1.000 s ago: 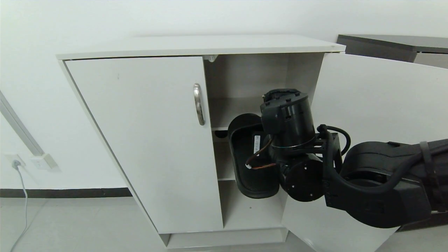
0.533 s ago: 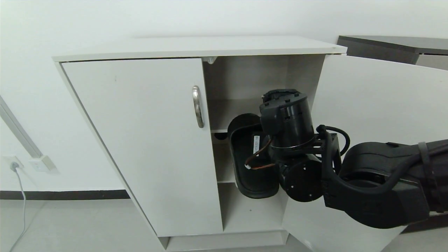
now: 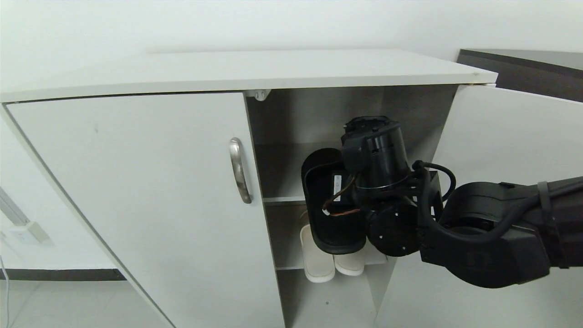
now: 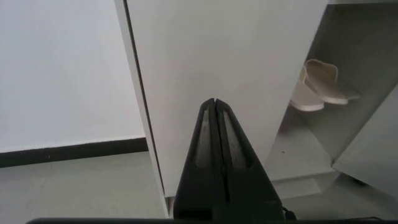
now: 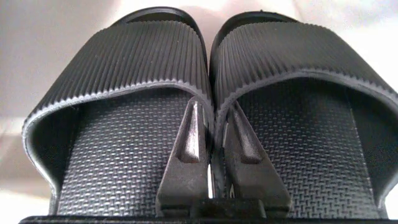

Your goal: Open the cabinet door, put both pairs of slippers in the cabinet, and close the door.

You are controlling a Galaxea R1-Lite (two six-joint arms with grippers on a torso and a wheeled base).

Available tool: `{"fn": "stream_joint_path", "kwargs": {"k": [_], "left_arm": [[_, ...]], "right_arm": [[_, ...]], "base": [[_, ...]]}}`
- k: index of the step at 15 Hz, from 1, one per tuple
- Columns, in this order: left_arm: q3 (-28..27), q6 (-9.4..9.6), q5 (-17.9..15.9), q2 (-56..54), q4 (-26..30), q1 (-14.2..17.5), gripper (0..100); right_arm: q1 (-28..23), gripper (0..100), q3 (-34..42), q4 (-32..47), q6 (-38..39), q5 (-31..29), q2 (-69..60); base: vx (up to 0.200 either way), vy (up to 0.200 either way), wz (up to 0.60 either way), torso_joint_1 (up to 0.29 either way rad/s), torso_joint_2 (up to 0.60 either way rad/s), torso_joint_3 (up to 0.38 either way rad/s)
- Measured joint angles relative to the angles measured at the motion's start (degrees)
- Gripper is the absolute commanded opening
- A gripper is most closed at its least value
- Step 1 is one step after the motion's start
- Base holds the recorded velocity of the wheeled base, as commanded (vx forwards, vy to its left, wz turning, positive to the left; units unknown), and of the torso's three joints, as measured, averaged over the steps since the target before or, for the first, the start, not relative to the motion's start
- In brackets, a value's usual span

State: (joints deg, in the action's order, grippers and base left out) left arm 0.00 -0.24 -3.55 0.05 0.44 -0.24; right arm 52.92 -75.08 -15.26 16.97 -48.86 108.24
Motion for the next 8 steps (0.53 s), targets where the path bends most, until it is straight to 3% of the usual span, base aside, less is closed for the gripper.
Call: {"fn": "stream_joint_path", "kwargs": {"k": [8], "left_arm": [[0.0,-0.16,0.07,0.0,0.0,0.0,0]], "right_arm": [[-4.68,0,-7.17,1.56,-0.44,4.74,5.01]], "base": [[0.0,0.0,0.0,0.0,0.0,0.0]]}}
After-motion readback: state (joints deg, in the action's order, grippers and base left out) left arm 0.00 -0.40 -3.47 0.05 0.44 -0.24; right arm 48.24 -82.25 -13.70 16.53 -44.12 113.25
